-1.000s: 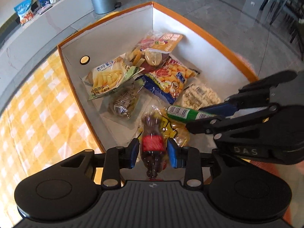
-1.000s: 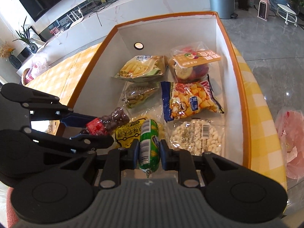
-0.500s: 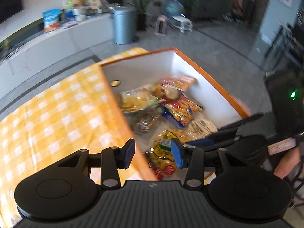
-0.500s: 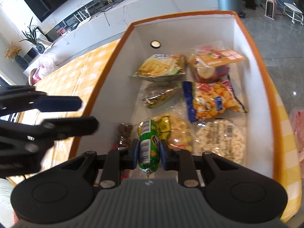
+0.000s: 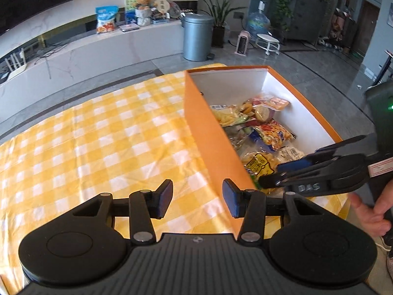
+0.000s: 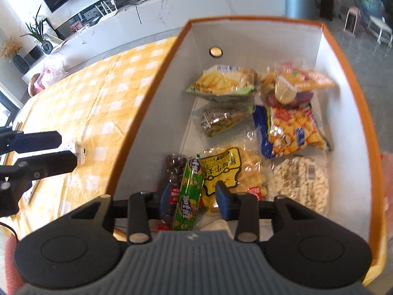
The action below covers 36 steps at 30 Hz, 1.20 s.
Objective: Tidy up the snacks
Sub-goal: 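Withdraw both tools from the box back over the table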
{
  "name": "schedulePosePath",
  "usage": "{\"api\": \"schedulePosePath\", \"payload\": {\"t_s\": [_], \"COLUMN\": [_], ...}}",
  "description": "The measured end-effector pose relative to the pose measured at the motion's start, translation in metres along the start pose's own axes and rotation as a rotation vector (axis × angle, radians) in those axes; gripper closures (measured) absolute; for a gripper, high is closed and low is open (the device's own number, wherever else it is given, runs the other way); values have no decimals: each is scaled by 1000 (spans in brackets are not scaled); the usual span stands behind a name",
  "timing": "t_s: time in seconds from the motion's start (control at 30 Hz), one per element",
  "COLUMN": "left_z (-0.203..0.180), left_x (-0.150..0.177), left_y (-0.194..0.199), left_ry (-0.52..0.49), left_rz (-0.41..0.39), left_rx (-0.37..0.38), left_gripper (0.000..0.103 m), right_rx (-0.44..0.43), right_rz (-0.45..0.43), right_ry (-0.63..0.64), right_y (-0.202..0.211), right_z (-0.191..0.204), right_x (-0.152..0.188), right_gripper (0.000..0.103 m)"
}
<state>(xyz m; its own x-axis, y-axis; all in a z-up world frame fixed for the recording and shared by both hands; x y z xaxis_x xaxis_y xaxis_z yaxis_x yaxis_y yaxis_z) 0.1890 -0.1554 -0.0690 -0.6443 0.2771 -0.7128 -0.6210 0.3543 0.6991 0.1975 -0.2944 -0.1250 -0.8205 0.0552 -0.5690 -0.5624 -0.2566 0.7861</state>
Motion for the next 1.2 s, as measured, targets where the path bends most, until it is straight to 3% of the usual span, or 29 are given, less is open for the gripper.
{"api": "schedulePosePath", "payload": {"t_s": [0.3,0.43,0.57,0.67,0.83,0.97,1.2], "left_z": [31,50,69,85,115,138,175], "left_x": [22,37,60,81,116,138,156], "left_y": [52,76,96,105,106,102,93], "left_ry": [66,90,103,133,144,164,173], "left_rz": [-103,-163,-208,-217,-187,-129,-105], "left_rx": [-68,-127,-189,-213,-278,-342,-414], "left_gripper": [42,42,42,39,34,34,27], "right_rx": [74,58,-21,-89,-116,-107,-66], "right_rz": [-228,-324,-392,-401,-403,-370,-267], "right_ry": [216,295,293,266,246,213,209], "right_y": [60,81,89,85,68,46,7], "right_z": [59,100,137,158,191,203,206], "right_x": [-9,-3,12,26,54,71,95], "right_gripper": [47,39,38,38,37,37,37]}}
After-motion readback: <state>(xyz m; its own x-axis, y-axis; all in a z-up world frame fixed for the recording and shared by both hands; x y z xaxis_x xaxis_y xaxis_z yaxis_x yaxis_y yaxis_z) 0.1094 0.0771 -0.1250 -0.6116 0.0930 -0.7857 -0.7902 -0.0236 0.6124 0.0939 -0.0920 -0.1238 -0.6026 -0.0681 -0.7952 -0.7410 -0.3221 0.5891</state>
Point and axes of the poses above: each gripper's, at about its wrist camera, not at the fingertips, and y roughly against the way its jaws point, z to its left, x to its underside, the point moved 8 cm from there along -y, roughly the way its jaws point, and after that the axes turned 7 degrees about -z, right-handed, at the moved point
